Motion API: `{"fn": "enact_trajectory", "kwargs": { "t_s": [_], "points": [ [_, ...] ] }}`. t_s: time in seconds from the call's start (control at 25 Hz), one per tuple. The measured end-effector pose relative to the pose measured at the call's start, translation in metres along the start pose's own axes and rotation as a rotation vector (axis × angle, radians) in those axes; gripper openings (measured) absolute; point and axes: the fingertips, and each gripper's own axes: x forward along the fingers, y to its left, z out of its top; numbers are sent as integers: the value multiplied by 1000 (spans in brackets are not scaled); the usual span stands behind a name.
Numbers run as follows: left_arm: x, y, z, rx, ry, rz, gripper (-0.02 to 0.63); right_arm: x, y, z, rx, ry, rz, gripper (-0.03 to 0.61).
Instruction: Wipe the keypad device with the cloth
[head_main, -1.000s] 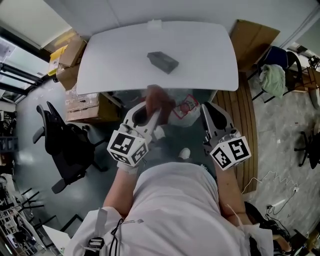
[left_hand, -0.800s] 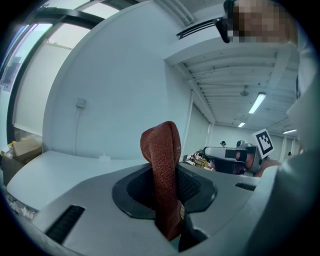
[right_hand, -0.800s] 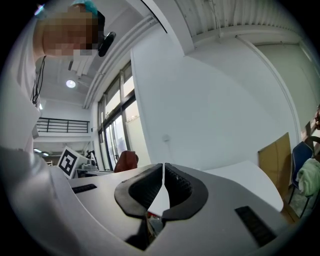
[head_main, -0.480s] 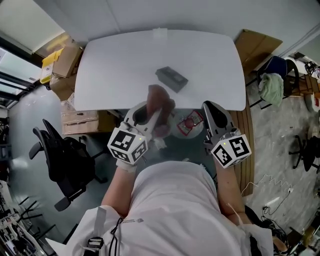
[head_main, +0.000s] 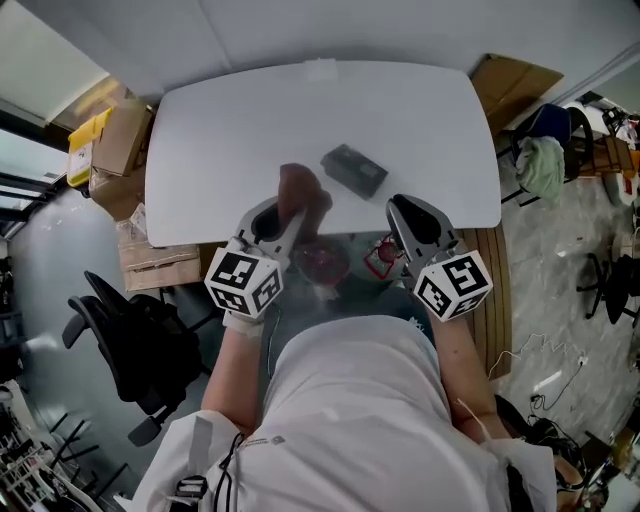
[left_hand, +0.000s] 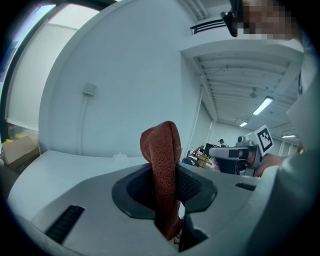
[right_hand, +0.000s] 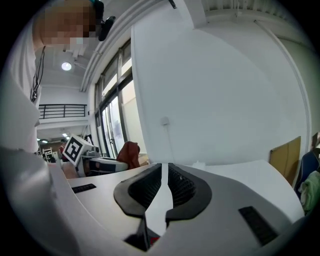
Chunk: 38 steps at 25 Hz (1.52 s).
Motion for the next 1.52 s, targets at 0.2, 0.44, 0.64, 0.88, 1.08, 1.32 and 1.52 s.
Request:
{"fn": "enact_trajectory", "kwargs": {
  "t_s": [0.2,0.44,0.64,0.88,1.08,1.32,1.52],
  "points": [
    [13,17,-14,-12,55,13,98,17,-8,-17,-3,78,42,31],
    [33,23,-22,-31,84,63,100,44,-35,-56,-75,228,108,69],
    [59,34,-34,-69,125,101,100,63,-46,-92,-69,361,205,139],
    [97,51,-36,-33,190,129,100,90,-61,-139,-114,471,215,176],
    [130,69,-40,-22,240,116,100,109,-68,-167,-132,536,210,188],
    [166,84,-60,18,344,87,100,118,-70,-193,-182,596,212,187],
    [185,93,-92,-13,434,62,100,117,-71,-204,-195,620,214,187]
  ]
}}
